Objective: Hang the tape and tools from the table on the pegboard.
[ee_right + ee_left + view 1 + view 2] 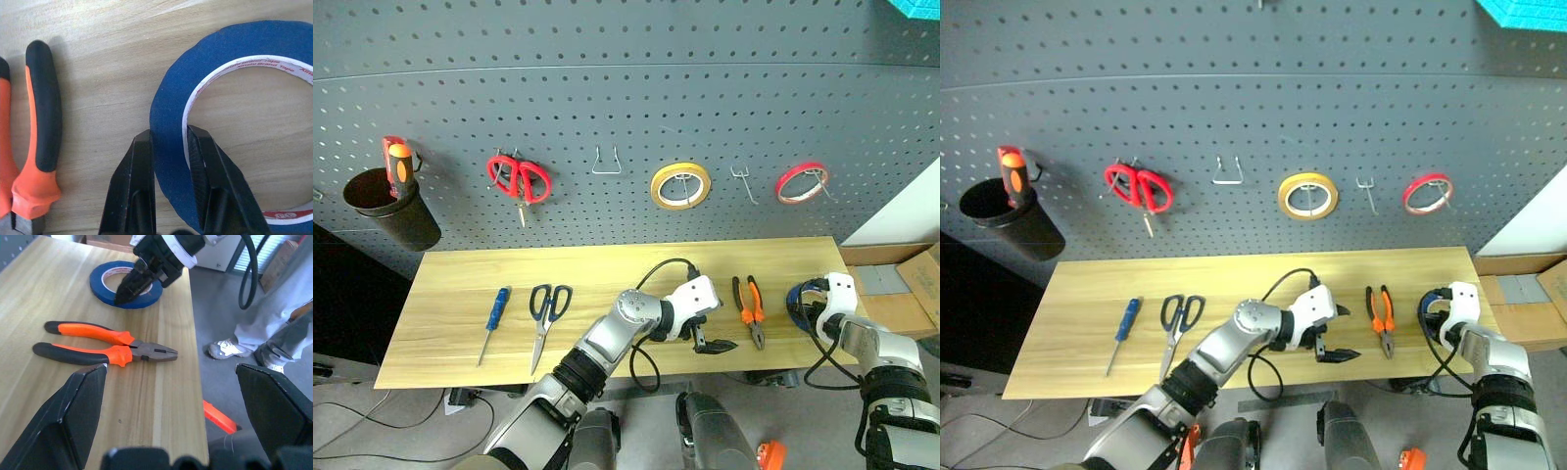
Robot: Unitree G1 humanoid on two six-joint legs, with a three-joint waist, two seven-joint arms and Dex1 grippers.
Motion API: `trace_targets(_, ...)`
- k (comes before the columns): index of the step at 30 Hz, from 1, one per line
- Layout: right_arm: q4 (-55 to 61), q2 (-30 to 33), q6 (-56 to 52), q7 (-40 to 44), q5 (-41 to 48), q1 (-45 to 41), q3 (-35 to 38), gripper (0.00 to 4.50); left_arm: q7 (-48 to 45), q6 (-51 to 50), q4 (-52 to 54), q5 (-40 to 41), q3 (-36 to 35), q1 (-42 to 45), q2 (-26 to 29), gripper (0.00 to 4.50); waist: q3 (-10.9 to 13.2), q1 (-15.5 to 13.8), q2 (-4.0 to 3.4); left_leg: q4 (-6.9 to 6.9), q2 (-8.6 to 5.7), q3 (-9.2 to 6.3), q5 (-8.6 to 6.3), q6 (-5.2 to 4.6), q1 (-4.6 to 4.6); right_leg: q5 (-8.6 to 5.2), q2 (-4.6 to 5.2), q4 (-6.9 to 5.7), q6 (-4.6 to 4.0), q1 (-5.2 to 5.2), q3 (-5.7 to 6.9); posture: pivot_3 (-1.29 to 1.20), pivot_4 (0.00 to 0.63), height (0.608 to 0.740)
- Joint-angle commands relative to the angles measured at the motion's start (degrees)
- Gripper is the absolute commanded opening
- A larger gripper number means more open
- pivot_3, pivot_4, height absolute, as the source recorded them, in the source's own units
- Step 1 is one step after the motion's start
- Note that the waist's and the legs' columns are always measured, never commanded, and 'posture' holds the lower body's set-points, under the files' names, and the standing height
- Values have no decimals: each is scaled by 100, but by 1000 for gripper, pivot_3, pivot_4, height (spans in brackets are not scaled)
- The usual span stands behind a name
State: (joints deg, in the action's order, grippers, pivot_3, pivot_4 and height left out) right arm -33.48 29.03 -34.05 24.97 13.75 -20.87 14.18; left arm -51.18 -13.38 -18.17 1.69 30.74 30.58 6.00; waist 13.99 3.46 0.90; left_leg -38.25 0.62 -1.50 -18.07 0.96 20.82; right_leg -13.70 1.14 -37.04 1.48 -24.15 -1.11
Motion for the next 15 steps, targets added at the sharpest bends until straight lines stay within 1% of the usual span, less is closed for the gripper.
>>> trace_targets(1,95,237,577,30,-507,266,-396,387,134,108,190,90,-179,-22,-209,4500,-4,-7,-5,-4,-1,1,0,0,1,1,0,0,2,0,1,-114,220,740)
trace_targets(3,282,344,890,14,-736,458,-600,387,193,314,157,258,-373,-76,-359,4500,-15,-26,-17,-13,-2,2,0,1,3,6,1,2,10,0,4,-120,204,740)
trace_targets(4,519,420,1137,-37,-903,638,-714,387,396,669,171,214,-479,-143,-416,4500,-16,-43,-20,-20,-6,2,0,1,6,6,5,2,12,4,7,-123,197,740)
trace_targets(5,777,463,1313,-94,-1025,810,-777,387,484,760,214,182,-529,-181,-431,4500,-19,-61,-24,-27,-7,2,1,2,11,8,6,2,16,2,9,-126,190,740)
trace_targets(7,1346,405,1464,-278,-1061,1105,-693,387,479,725,293,179,-581,-191,-421,4500,-30,-72,-38,-42,-8,1,1,4,19,9,10,1,19,2,8,-138,168,740)
trace_targets(9,2457,189,1737,-570,-981,1582,-436,387,568,161,647,375,-758,-315,-412,4500,-42,-45,-56,-50,-9,5,4,10,21,15,8,1,30,0,2,-144,157,740)
trace_targets(11,3644,-43,1603,-751,-898,2081,-318,387,502,-299,1220,699,-934,-599,-308,4500,-53,9,-71,-52,-8,3,7,16,19,19,8,-1,39,-2,-10,-157,132,740)
trace_targets(13,4895,-372,1647,-1156,-1189,2679,-396,387,459,-832,2098,1129,-1195,-1134,-52,4500,-134,79,-94,-51,-2,3,9,22,20,19,0,-3,46,-10,-23,-172,101,740)
trace_targets(15,5687,-575,1859,-1312,-1418,3059,-608,387,567,-1215,2773,1387,-1439,-1592,194,4500,-256,139,-113,-47,4,1,10,30,17,8,-4,-7,64,-13,-31,-178,76,740)
